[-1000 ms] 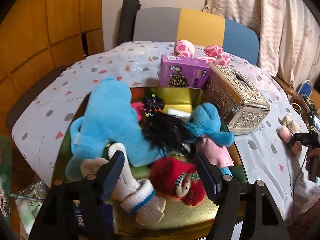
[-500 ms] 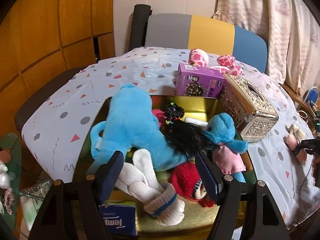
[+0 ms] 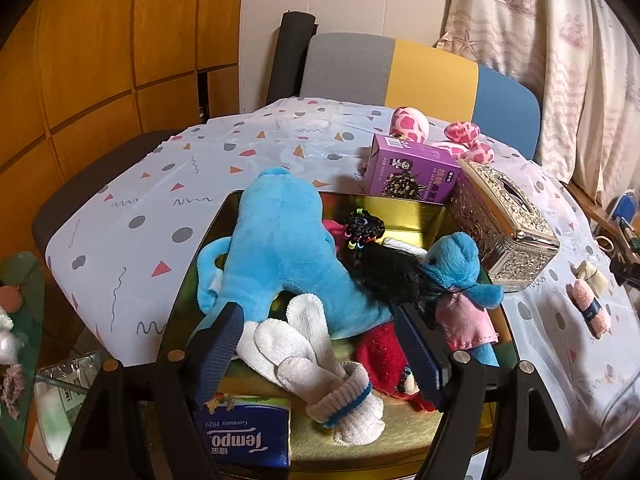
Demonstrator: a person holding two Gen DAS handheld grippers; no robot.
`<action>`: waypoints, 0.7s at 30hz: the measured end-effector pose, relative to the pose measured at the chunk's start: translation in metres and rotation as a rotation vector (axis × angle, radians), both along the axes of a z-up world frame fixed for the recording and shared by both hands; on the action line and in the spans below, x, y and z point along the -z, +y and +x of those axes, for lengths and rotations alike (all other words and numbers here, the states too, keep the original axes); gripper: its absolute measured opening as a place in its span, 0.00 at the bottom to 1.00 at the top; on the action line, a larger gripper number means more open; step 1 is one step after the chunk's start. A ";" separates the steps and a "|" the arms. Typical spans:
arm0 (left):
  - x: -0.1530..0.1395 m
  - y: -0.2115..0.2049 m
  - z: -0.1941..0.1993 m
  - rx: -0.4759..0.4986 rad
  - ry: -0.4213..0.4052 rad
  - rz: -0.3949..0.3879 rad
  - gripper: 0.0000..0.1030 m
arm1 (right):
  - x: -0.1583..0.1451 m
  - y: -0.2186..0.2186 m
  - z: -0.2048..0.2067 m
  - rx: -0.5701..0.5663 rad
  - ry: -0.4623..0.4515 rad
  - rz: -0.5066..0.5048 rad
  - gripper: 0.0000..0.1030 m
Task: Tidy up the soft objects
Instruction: 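Lower the brown tape roll into the gold tray and open the right gripper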
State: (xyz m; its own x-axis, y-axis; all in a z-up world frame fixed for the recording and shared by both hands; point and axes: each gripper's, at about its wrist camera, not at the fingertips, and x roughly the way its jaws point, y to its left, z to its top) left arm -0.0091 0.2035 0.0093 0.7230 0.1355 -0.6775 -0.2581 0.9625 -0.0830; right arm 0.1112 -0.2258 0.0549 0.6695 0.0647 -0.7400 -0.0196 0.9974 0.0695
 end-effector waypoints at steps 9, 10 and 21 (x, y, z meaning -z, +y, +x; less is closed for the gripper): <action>0.004 0.013 -0.006 -0.031 0.002 -0.018 0.75 | -0.013 0.131 -0.044 -0.336 -0.049 0.063 0.48; 0.005 0.016 -0.006 -0.039 0.003 -0.022 0.75 | -0.012 0.142 -0.047 -0.366 -0.043 0.072 0.48; 0.012 0.050 -0.015 -0.137 0.005 -0.051 0.75 | 0.017 0.272 -0.082 -0.704 0.074 0.130 0.48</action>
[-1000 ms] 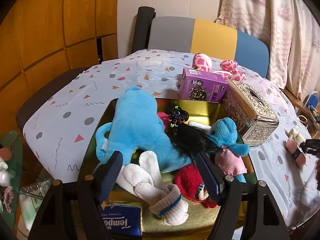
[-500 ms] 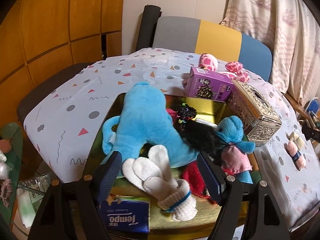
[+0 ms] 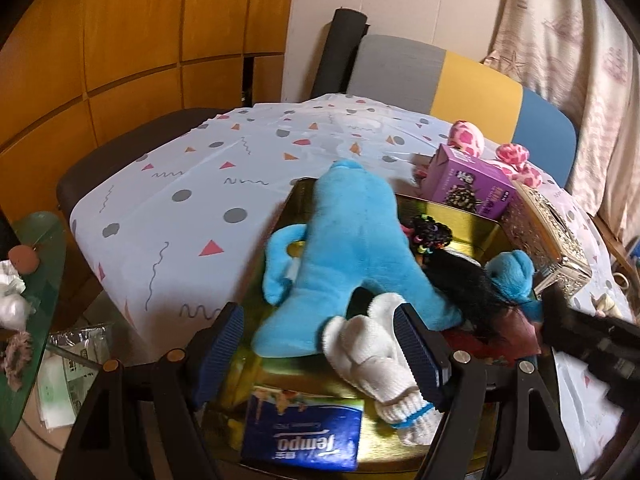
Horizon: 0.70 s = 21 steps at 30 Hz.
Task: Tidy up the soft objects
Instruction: 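Lower the brown tape roll into the gold tray and open the right gripper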
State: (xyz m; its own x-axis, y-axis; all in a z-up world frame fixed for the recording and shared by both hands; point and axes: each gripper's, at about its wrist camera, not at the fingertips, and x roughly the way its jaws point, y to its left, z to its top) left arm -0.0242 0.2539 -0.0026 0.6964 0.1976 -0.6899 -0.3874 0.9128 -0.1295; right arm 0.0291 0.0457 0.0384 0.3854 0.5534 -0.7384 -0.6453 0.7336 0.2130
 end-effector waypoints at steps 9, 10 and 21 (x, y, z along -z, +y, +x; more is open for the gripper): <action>0.005 0.010 -0.001 -0.026 0.006 -0.017 0.80 | 0.068 0.060 0.001 -0.097 0.047 -0.192 0.48; 0.005 0.009 -0.001 -0.028 0.005 -0.012 0.80 | 0.071 0.060 0.001 -0.097 0.057 -0.195 0.49; 0.005 0.005 0.002 -0.023 0.009 0.004 0.80 | 0.060 0.038 -0.003 -0.072 0.049 -0.134 0.58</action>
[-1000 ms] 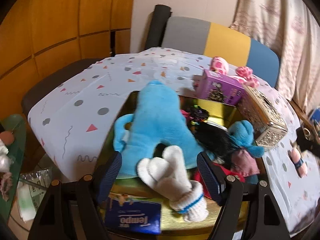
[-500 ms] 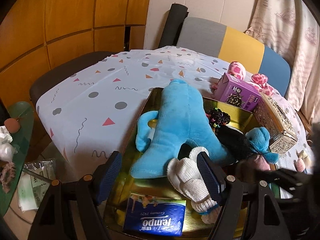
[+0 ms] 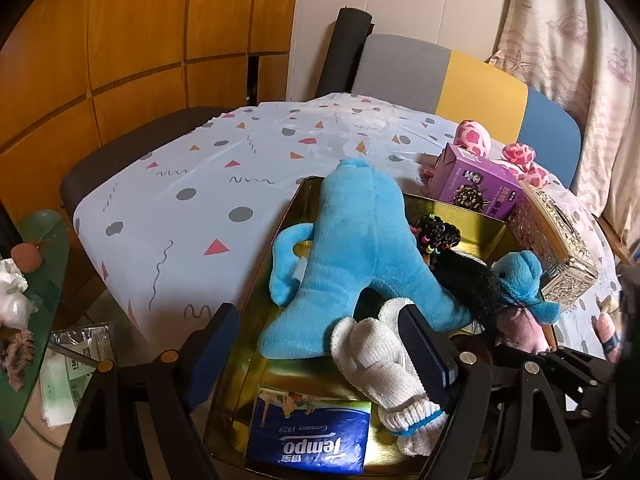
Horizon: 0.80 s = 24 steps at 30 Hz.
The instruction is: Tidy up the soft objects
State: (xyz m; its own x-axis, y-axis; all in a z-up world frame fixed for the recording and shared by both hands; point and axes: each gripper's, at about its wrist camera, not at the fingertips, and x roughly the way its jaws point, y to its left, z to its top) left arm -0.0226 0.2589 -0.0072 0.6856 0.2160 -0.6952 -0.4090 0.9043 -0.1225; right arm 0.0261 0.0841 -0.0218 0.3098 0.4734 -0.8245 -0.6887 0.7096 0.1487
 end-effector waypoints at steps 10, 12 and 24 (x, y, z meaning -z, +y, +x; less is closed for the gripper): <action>-0.003 -0.009 -0.001 0.019 -0.001 0.024 0.80 | -0.020 -0.014 -0.012 0.012 -0.074 0.026 0.58; -0.005 -0.011 -0.001 0.026 -0.005 0.032 0.80 | -0.024 -0.016 -0.014 0.021 -0.087 0.043 0.58; -0.007 -0.025 -0.001 0.064 -0.006 0.049 0.80 | -0.059 -0.048 -0.009 0.118 -0.179 0.120 0.58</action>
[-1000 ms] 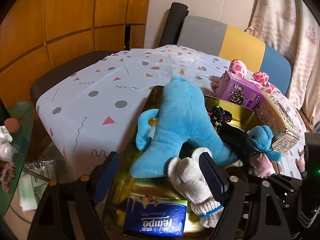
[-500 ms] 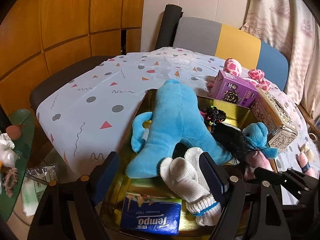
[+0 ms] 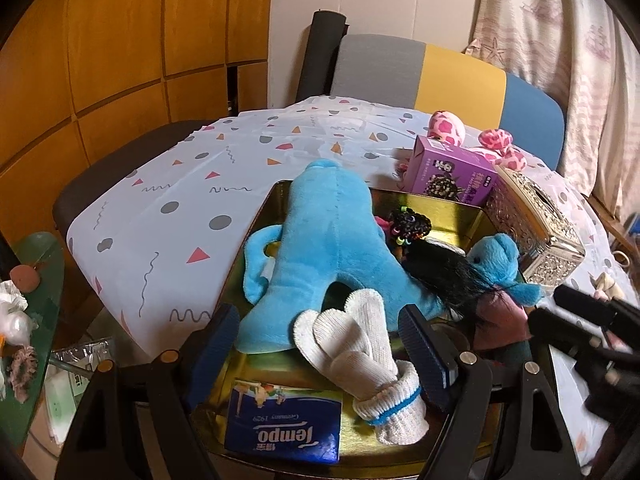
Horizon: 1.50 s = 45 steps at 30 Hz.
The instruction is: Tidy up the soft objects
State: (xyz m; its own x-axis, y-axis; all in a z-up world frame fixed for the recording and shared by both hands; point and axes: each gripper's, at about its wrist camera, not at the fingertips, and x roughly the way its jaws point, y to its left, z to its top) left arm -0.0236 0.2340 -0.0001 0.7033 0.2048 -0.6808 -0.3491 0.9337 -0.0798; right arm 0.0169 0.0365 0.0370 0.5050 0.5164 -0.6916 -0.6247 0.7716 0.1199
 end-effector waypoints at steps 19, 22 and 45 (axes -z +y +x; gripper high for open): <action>0.001 -0.010 0.000 0.032 0.000 0.004 0.80 | -0.003 -0.116 0.041 0.359 0.000 0.005 0.58; 0.000 -0.013 0.001 0.042 -0.002 0.009 0.80 | -0.004 -0.161 0.056 0.486 0.020 0.003 0.58; -0.034 -0.101 0.026 0.301 -0.058 -0.002 0.80 | 0.041 -0.382 0.091 1.135 0.310 0.245 0.58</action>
State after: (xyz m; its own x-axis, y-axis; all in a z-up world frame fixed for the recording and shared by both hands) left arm 0.0026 0.1335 0.0337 0.7697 -0.0201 -0.6381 -0.0519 0.9942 -0.0939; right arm 0.1079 -0.3460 -0.0036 0.5863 0.0201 -0.8099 0.4775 0.7990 0.3655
